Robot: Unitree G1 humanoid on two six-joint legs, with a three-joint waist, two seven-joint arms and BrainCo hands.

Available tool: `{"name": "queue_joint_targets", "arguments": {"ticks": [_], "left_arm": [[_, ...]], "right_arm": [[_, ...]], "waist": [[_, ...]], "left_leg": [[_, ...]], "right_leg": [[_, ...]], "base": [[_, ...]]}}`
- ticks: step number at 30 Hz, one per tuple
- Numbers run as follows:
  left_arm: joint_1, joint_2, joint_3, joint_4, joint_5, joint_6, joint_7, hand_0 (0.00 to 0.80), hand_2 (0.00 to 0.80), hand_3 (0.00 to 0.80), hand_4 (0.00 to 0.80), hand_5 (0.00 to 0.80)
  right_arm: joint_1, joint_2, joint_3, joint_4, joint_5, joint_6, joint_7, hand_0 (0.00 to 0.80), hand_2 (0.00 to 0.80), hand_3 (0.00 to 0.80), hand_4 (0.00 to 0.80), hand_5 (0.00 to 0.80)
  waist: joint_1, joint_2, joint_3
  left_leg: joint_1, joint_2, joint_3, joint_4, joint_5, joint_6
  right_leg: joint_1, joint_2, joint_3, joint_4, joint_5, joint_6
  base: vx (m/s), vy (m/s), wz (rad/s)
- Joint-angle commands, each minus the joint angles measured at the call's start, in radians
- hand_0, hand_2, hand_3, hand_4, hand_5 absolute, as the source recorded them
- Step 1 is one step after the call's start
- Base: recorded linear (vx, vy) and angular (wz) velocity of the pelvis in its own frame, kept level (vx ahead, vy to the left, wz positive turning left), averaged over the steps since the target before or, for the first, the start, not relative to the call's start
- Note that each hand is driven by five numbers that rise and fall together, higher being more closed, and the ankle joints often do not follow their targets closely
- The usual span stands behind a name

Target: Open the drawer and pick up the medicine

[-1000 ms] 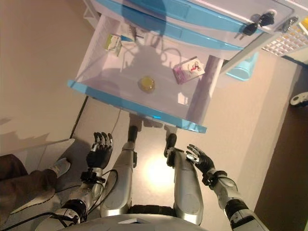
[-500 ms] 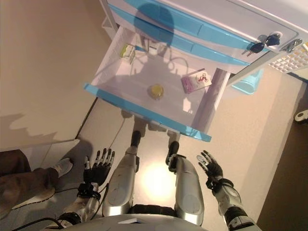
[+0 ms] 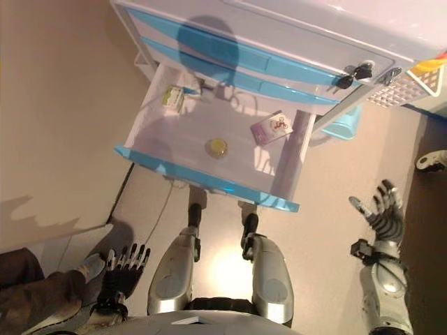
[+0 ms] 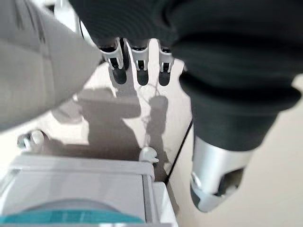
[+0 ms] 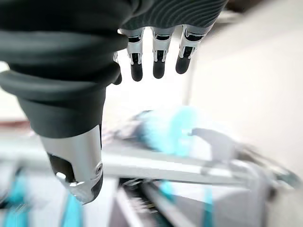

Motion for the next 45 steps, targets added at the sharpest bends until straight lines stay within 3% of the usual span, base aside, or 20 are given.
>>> {"name": "queue_joint_targets", "arguments": {"ticks": [1,5,10,21,26,34,45], "left_arm": [[0.084,0.016,0.053,0.074,0.081,-0.038,0.011,0.000,0.000,0.000,0.000,0.000],[0.069,0.028,0.050,0.143,0.138,-0.067,-0.006,0.000,0.000,0.000,0.000,0.000],[0.038,0.037,0.021,0.189,0.200,-0.108,-0.002,0.000,0.000,0.000,0.000,0.000],[0.004,0.056,-0.049,0.196,0.278,-0.157,0.025,0.000,0.000,0.000,0.000,0.000],[-0.014,0.073,-0.074,0.197,0.263,-0.159,0.027,0.000,0.000,0.000,0.000,0.000],[-0.045,0.093,-0.115,0.200,0.257,-0.163,0.026,0.000,0.000,0.000,0.000,0.000],[-0.054,0.106,-0.139,0.173,0.273,-0.147,0.044,0.000,0.000,0.000,0.000,0.000]], "right_arm": [[0.024,-0.086,-0.046,-0.136,-0.173,-0.080,-0.074,0.000,0.000,0.000,0.000,0.000],[-0.005,-0.184,-0.079,-0.308,-0.299,-0.034,-0.083,0.000,0.000,0.000,0.000,0.000],[-0.108,-0.271,-0.053,-0.450,-0.342,0.028,-0.023,0.000,0.000,0.000,0.000,0.000],[-0.329,-0.356,0.167,-0.549,-0.413,0.131,0.155,0.000,0.000,0.000,0.000,0.000],[-0.430,-0.355,0.307,-0.512,-0.454,0.188,0.222,0.000,0.000,0.000,0.000,0.000],[-0.567,-0.356,0.505,-0.379,-0.556,0.306,0.181,0.000,0.000,0.000,0.000,0.000],[-0.641,-0.338,0.628,-0.145,-0.624,0.392,0.089,0.000,0.000,0.000,0.000,0.000]], "waist": [[-0.019,-0.034,-0.118],[-0.013,-0.045,-0.123],[0.011,-0.053,-0.119],[0.077,-0.053,-0.095],[0.103,-0.052,-0.082],[0.135,-0.037,-0.064],[0.158,-0.016,-0.046]], "left_leg": [[-0.015,-0.029,0.024,0.014,-0.053,0.043],[-0.021,-0.026,0.029,0.016,-0.058,0.043],[-0.033,-0.024,0.025,0.023,-0.065,0.039],[-0.052,-0.037,-0.011,0.022,-0.064,0.035],[-0.062,-0.047,-0.025,0.023,-0.063,0.034],[-0.081,-0.063,-0.044,0.028,-0.059,0.035],[-0.102,-0.081,-0.059,0.039,-0.058,0.039]], "right_leg": [[0.031,-0.027,0.029,-0.121,0.119,0.105],[0.033,-0.032,0.030,-0.135,0.126,0.112],[0.042,-0.036,0.021,-0.145,0.129,0.117],[0.061,-0.046,-0.016,-0.159,0.131,0.115],[0.064,-0.048,-0.029,-0.164,0.131,0.112],[0.059,-0.054,-0.045,-0.160,0.127,0.104],[0.043,-0.062,-0.056,-0.151,0.128,0.099]], "base": [[0.013,0.027,-0.10],[-0.005,0.010,-0.04],[-0.008,-0.005,0.01],[-0.010,-0.005,0.09],[-0.017,-0.004,0.11],[-0.014,0.002,0.10],[-0.004,-0.002,0.07]]}}
